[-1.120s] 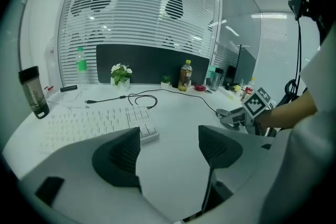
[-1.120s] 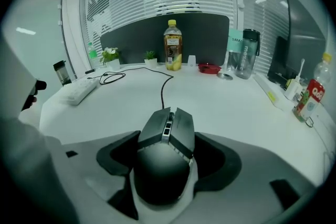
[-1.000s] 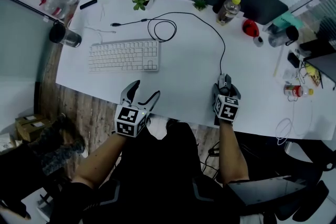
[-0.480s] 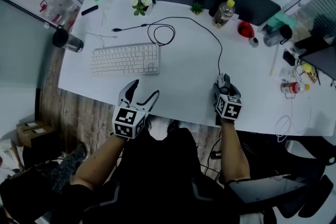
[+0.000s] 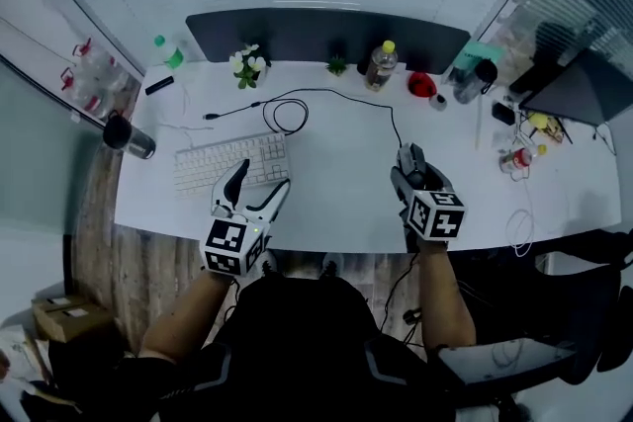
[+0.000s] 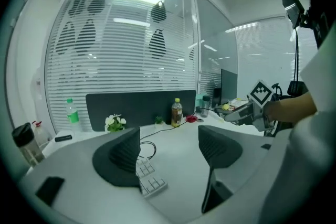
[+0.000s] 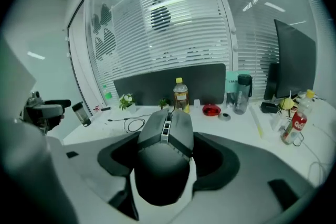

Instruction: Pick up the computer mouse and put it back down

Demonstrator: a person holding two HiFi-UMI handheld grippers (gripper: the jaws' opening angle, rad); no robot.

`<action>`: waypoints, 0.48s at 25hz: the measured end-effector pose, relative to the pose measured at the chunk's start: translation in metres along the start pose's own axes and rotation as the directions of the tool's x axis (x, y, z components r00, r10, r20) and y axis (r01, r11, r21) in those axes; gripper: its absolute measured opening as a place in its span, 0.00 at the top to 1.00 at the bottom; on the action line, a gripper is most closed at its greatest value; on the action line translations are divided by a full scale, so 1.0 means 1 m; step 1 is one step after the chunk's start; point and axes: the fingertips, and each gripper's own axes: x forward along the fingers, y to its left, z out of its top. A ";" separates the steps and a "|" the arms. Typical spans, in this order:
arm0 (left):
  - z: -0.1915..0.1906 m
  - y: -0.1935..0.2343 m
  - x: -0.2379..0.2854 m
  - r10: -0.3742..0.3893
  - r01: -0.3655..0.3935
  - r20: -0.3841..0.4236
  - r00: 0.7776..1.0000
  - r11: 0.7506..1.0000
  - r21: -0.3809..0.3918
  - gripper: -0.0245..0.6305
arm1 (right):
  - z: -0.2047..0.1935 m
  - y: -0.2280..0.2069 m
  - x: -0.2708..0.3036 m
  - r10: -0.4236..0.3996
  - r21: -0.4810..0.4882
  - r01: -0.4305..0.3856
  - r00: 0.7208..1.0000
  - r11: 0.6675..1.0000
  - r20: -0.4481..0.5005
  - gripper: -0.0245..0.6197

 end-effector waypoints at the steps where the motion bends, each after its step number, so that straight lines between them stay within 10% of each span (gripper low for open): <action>1: 0.008 0.003 -0.003 0.002 -0.002 0.018 1.000 1.000 0.004 0.41 | 0.009 0.004 -0.009 0.000 0.007 0.000 1.000 1.000 0.014 0.50; 12: 0.077 0.021 -0.035 -0.026 0.026 0.160 0.987 1.000 -0.003 0.41 | 0.097 0.061 -0.095 0.045 -0.041 -0.037 0.981 0.998 0.187 0.50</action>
